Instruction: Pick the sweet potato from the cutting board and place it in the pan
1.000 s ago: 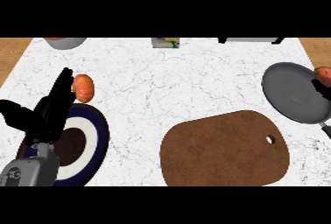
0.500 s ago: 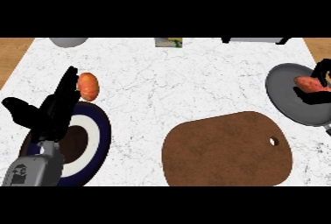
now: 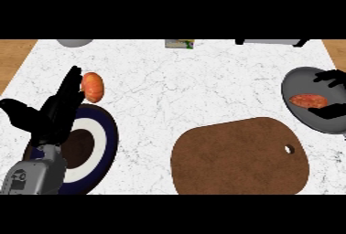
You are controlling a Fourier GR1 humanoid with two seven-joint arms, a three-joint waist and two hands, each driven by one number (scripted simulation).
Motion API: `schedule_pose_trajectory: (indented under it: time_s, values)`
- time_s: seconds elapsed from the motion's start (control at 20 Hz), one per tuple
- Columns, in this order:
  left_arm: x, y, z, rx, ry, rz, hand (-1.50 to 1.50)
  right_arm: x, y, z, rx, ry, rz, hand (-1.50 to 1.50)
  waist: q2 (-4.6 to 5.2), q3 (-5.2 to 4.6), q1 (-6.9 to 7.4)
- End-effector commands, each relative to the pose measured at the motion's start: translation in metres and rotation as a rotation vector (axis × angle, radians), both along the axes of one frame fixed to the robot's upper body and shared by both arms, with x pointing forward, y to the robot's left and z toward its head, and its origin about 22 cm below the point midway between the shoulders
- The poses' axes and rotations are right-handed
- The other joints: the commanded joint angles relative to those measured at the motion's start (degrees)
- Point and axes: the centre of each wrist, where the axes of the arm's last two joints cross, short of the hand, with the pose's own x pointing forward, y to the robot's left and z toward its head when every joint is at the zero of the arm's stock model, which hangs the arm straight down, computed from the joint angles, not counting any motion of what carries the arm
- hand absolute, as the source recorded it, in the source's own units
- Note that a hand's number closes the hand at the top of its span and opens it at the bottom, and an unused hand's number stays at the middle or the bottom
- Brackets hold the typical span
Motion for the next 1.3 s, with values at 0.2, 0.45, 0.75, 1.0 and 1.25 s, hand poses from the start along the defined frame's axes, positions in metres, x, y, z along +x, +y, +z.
schedule_pose_trajectory:
  time_s: [0.2, 0.45, 0.75, 1.0, 1.25]
  values:
    - [0.000, -0.006, 0.006, -0.004, 0.000, -0.001, 0.00, -0.015, -0.024, 0.002, 0.233, -0.125, 0.026, -1.50, 0.06, 0.19, -0.23]
    - [-0.005, 0.003, -0.005, -0.023, 0.009, 0.020, 0.00, -0.026, -0.050, 0.021, 0.523, -0.219, -0.006, -1.50, -0.25, 0.10, -0.98]
    - [-0.001, 0.010, 0.010, -0.012, 0.007, 0.022, 0.00, -0.071, -0.101, 0.039, 0.712, -0.239, 0.007, -1.50, -0.04, 0.24, -1.30]
    - [-0.001, 0.012, 0.002, -0.007, 0.003, 0.041, 0.00, -0.117, -0.137, 0.047, 0.838, -0.240, 0.085, -1.50, -0.21, 0.31, -2.52]
    - [-0.012, 0.013, -0.009, 0.000, 0.005, 0.064, 0.00, -0.140, -0.153, 0.055, 0.826, -0.219, 0.103, -1.50, -0.38, 0.39, -2.08]
